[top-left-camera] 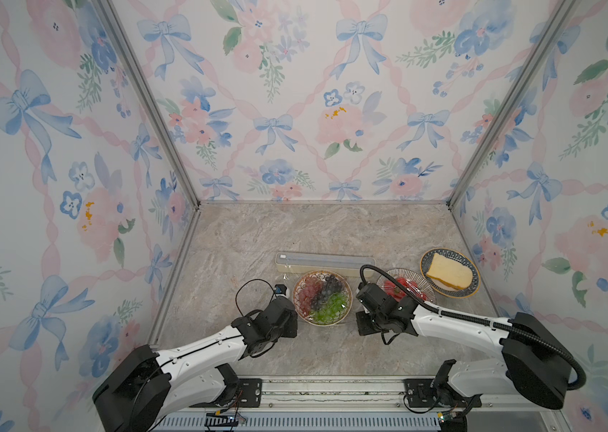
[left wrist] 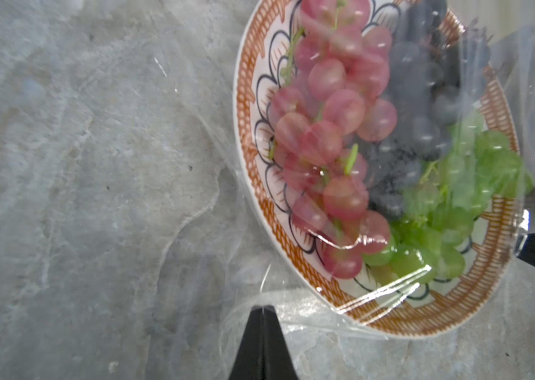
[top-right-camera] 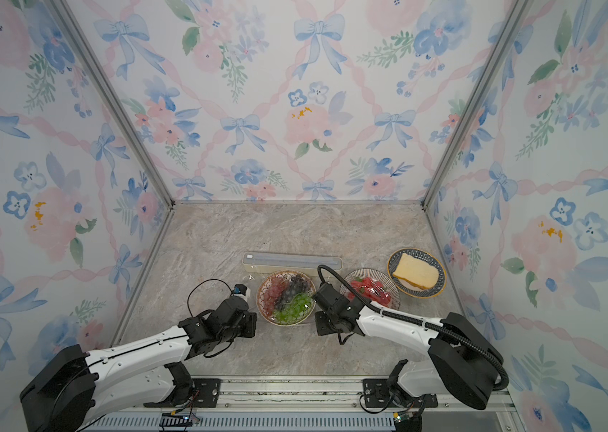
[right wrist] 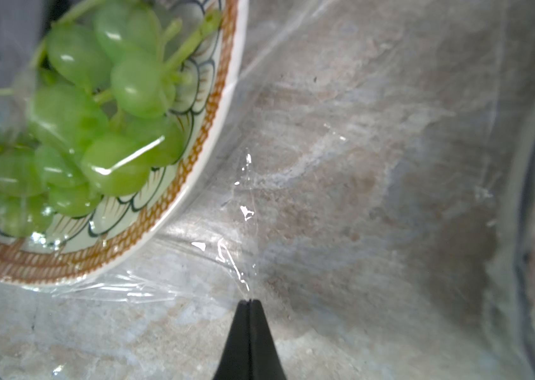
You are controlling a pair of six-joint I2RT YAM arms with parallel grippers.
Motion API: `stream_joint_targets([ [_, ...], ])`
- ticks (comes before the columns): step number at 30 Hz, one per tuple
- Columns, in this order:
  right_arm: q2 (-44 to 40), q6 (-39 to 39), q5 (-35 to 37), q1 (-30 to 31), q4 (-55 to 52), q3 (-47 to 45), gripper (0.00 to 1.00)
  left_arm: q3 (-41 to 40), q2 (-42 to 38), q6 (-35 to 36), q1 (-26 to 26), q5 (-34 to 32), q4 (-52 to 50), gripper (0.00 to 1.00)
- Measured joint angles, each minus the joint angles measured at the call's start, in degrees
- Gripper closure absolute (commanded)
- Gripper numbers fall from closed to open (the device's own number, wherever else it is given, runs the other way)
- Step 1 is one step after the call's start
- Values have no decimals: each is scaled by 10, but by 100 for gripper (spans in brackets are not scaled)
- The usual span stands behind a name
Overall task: Wrap the plate with plastic wrap
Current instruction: Cover the plate with plastic wrap.
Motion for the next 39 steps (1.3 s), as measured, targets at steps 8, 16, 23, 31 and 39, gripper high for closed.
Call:
stream_joint_targets([
  [8, 8, 7, 10, -18, 32, 0, 76, 18, 49, 30, 11, -12, 37, 87],
  [16, -68, -2, 31, -47, 3, 1, 40, 30, 36, 71, 63, -45, 32, 50],
  [23, -143, -3, 11, -70, -33, 1, 13, 50, -26, 88, 129, -29, 3, 34],
  [31, -134, 69, -123, -73, -13, 1, 1, 52, -55, 43, 147, 133, -25, 28],
  [39, -22, 129, -184, -47, 61, 1, 2, 24, -16, 23, 147, 191, -38, 27],
])
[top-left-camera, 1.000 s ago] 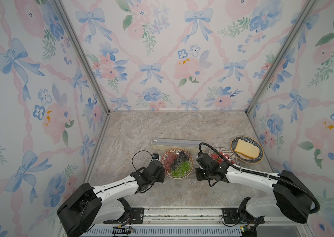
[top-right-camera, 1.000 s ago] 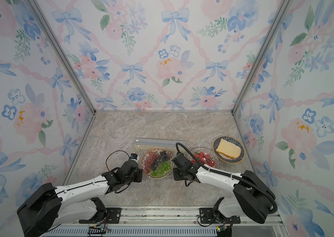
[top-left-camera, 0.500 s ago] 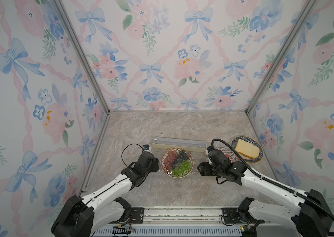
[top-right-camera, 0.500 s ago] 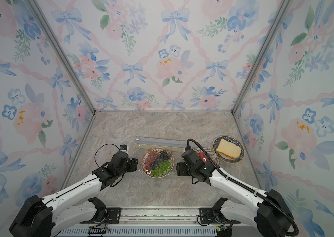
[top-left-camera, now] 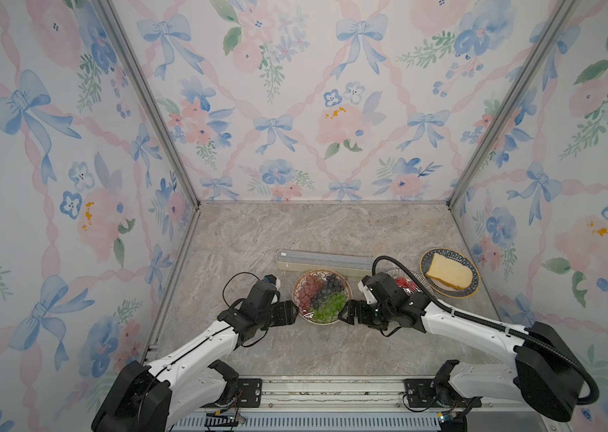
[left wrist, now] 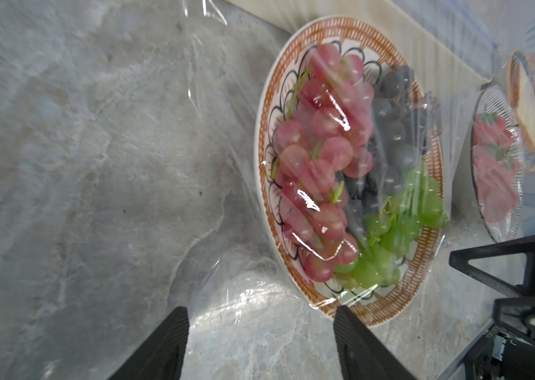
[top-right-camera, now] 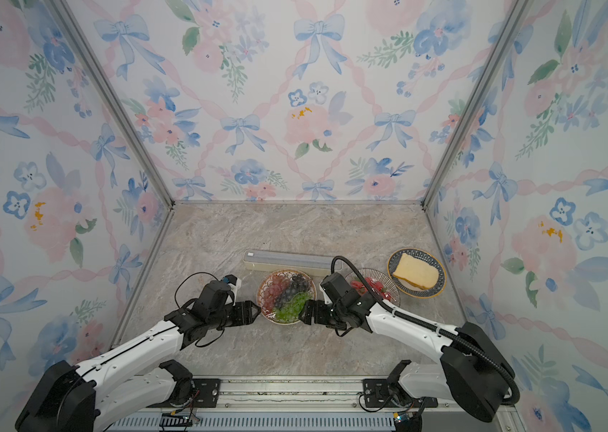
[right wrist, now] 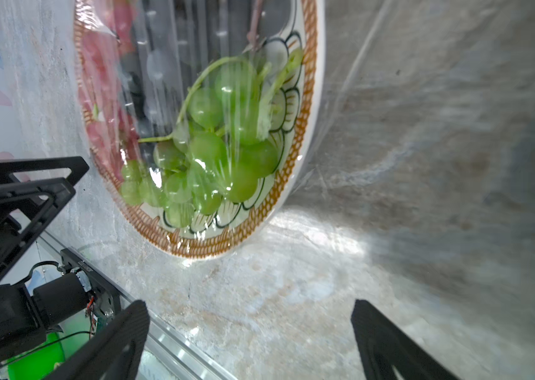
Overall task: Wrap the plate with plastic wrap
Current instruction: Cover the plate with plastic wrap.
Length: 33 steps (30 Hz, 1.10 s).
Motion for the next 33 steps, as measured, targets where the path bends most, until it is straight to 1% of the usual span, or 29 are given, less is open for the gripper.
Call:
stream_joint_targets([
  [3, 38, 9, -5, 0, 26, 1, 3, 0, 39, 0, 0, 23, 9, 27],
  [6, 68, 13, -10, 0, 49, 8, 2, 2, 60, 0, 0, 45, 28, 26],
  [14, 123, 21, -24, -6, 113, 39, 2, 17, 129, -16, -3, 93, 127, 26],
  [20, 145, 33, -38, -14, 154, 48, 2, 30, 155, -26, -7, 103, 177, 24],
  [24, 146, 39, -43, -19, 160, 47, 2, 31, 169, -32, -7, 103, 196, 19],
  [28, 136, 34, -43, -31, 155, 42, 2, 30, 165, -34, -4, 94, 203, 15],
  [33, 116, 15, -35, -43, 121, 42, 3, 27, 153, -22, 17, 73, 204, 14],
])
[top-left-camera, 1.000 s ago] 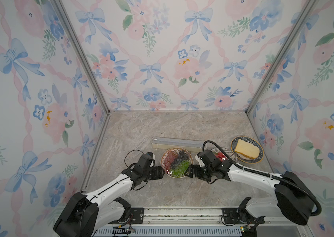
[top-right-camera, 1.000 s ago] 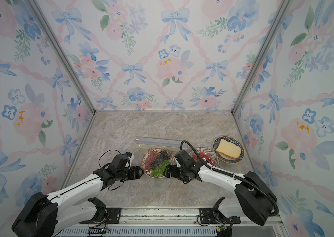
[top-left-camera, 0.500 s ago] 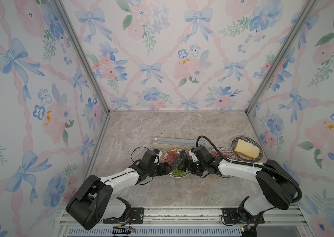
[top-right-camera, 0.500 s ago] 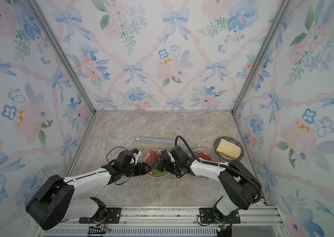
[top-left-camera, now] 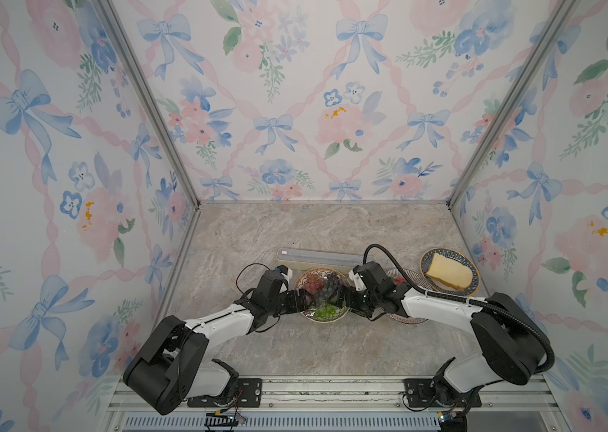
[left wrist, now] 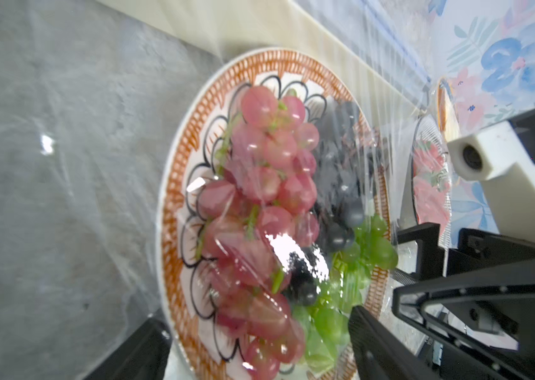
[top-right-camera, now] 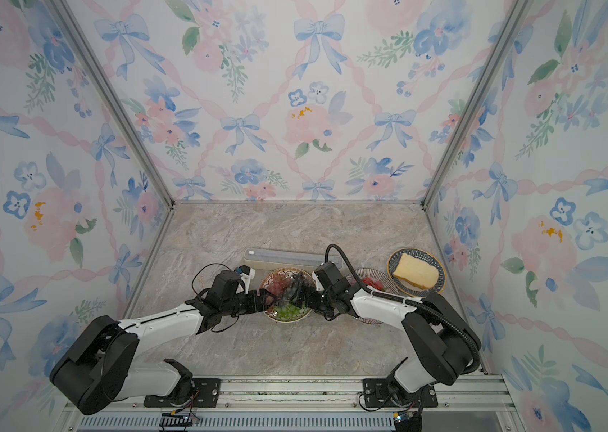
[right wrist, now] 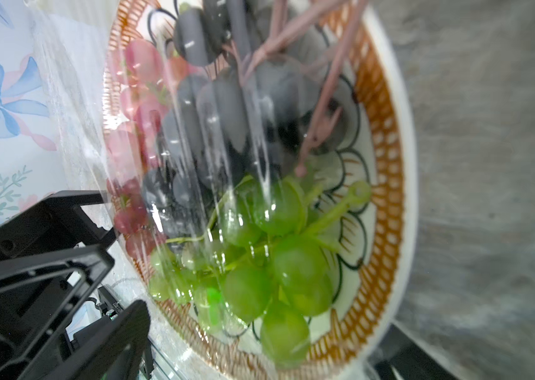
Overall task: Wrap the plate with plastic wrap
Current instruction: Cover the plate with plastic wrap, then tear off the plastic wrap from the plastic wrap cutting box.
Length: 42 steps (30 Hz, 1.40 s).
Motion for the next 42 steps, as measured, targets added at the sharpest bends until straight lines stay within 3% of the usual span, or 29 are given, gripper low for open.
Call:
stream_joint_targets([
  [14, 50, -39, 6, -2, -28, 61, 3, 56, 65, 51, 7, 22, -9, 16],
  [26, 12, -40, 24, 15, -70, 35, 3, 32, 20, 51, -13, 0, -31, 15],
  [31, -35, -66, 70, 8, -148, 37, 3, 32, -4, 75, -2, -38, -55, 15],
  [37, -73, -157, 165, 13, -247, 145, 1, 70, -59, 124, 88, -66, -89, 21],
  [39, -58, -192, 196, 18, -251, 200, 10, 97, -62, 143, 133, -69, -91, 27],
  [42, 0, -246, 225, 29, -239, 283, 14, 148, -37, 168, 198, -62, -91, 38],
])
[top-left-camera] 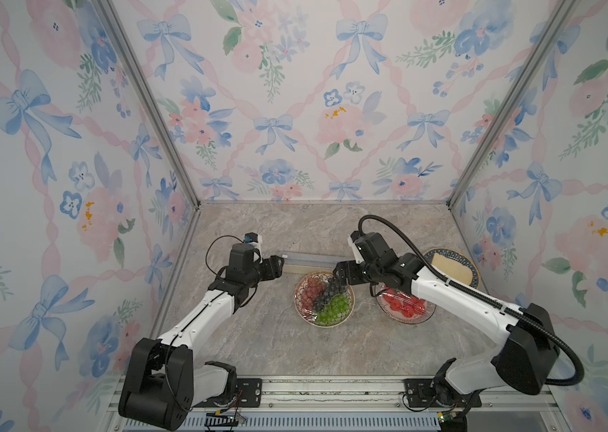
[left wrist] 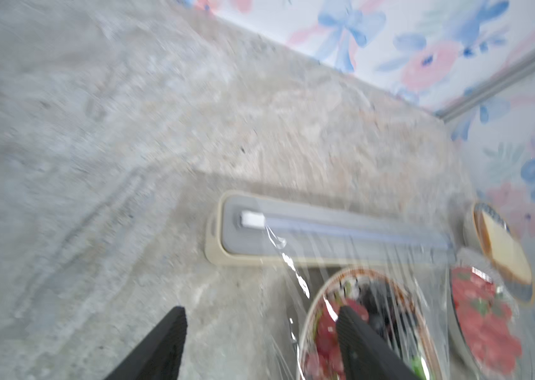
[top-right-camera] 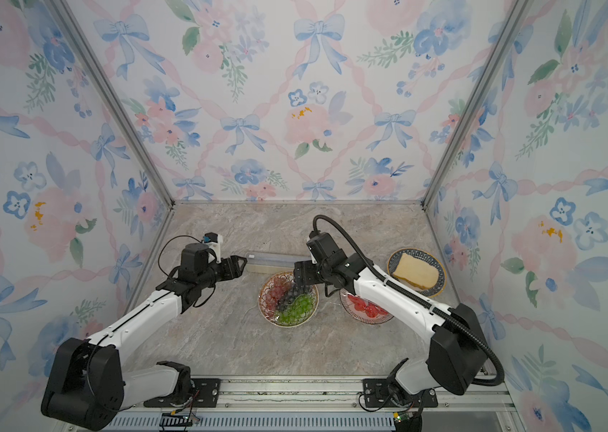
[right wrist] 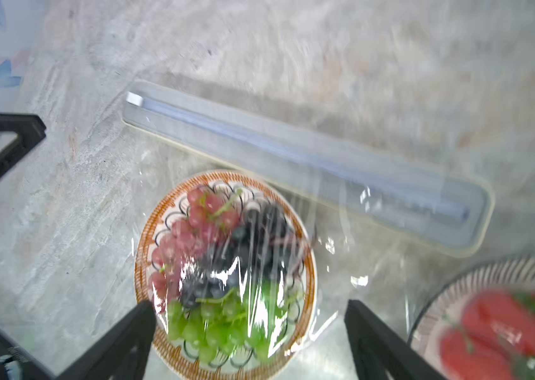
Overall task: Wrap the plate with plastic wrap
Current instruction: Tear off the plastic wrap from the plastic wrap cutting box.
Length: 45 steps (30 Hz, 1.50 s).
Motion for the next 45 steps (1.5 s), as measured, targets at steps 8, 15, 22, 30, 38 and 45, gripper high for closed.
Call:
stream_joint_targets([
  [8, 218, -95, 33, 33, 41, 177, 13, 68, 125, 13, 59, 51, 19, 43],
  [15, 333, -127, 38, 50, 55, 294, 12, 67, 184, 9, 59, 92, 43, 43],
  [22, 385, -133, 37, 55, 65, 345, 11, 66, 206, 9, 59, 118, 70, 44],
  [30, 432, -134, 37, 58, 65, 403, 12, 61, 234, 9, 56, 129, 77, 43],
  [38, 467, -137, 39, 59, 52, 447, 13, 61, 250, 9, 52, 135, 89, 43],
  [45, 478, -141, 56, 59, 31, 461, 13, 61, 254, 9, 52, 132, 97, 44],
])
